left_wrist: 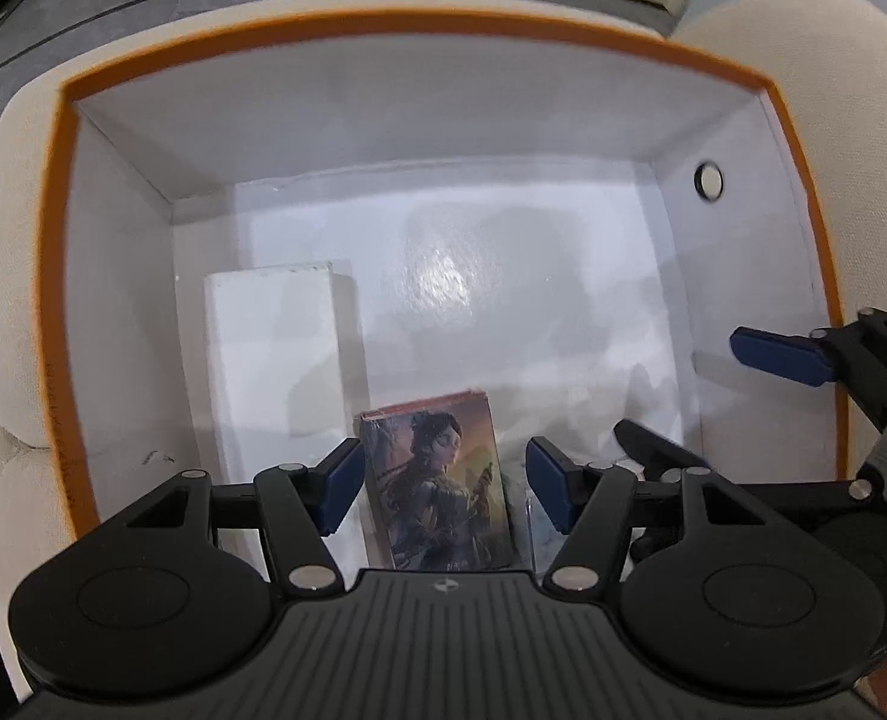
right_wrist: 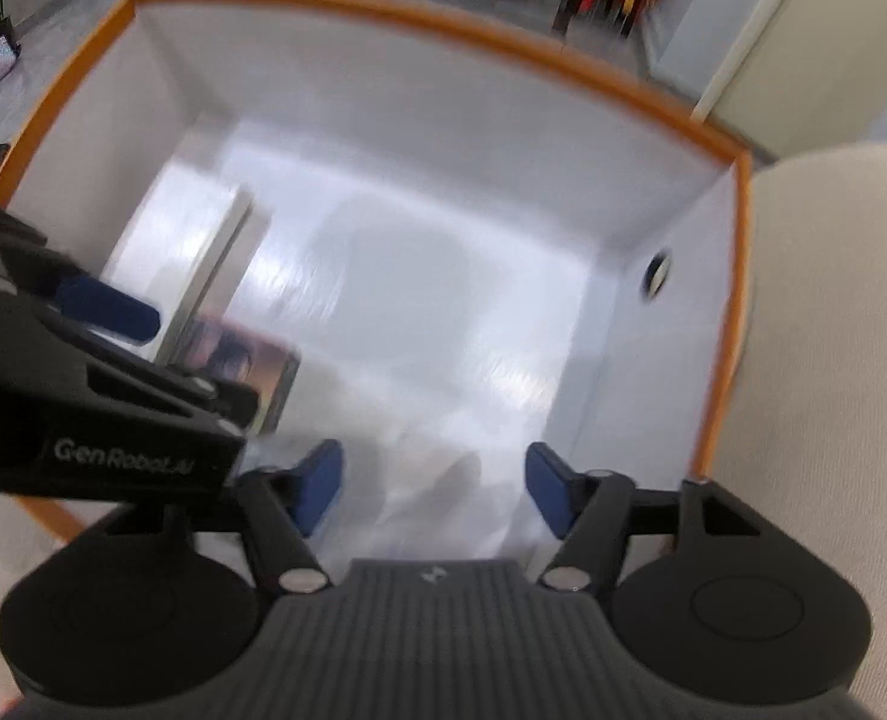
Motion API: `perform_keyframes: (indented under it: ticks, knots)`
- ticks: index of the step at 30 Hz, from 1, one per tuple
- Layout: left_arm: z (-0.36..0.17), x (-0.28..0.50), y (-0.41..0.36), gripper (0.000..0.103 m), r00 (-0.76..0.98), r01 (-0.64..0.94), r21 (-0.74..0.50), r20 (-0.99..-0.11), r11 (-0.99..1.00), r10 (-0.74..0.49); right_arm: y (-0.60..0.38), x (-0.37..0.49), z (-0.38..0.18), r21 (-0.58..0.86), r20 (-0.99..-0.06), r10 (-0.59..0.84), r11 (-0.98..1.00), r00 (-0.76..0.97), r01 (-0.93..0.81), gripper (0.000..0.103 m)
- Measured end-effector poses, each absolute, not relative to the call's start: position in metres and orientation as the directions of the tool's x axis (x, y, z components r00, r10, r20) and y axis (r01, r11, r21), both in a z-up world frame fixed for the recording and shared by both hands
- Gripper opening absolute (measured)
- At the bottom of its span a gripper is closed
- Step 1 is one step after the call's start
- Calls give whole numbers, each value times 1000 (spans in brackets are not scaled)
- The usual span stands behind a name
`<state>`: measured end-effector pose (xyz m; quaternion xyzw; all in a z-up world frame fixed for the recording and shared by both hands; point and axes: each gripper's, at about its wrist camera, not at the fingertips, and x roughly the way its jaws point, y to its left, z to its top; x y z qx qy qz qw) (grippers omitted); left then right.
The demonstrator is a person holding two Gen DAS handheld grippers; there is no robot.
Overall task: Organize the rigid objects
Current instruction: 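Lower and release the card box and Vaseline tube inside the shoebox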
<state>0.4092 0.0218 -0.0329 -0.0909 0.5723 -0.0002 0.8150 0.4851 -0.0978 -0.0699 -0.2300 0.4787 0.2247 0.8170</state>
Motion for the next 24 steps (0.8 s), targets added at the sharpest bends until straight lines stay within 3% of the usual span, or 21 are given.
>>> perform_keyframes:
  ticks: [4, 10, 24]
  knots:
    - [-17, 404, 27, 73, 380, -96, -149, -919, 984, -103, -103, 484, -61, -176, -853, 166, 802, 495, -571, 61]
    - [-9, 400, 27, 73, 392, -63, -126, -916, 990, -92, -126, 472, -37, -99, -854, 243, 793, 460, -602, 63]
    - [27, 362, 28, 73, 455, -48, -163, -882, 985, -124, -152, 427, -14, -99, -839, 255, 797, 480, -596, 63]
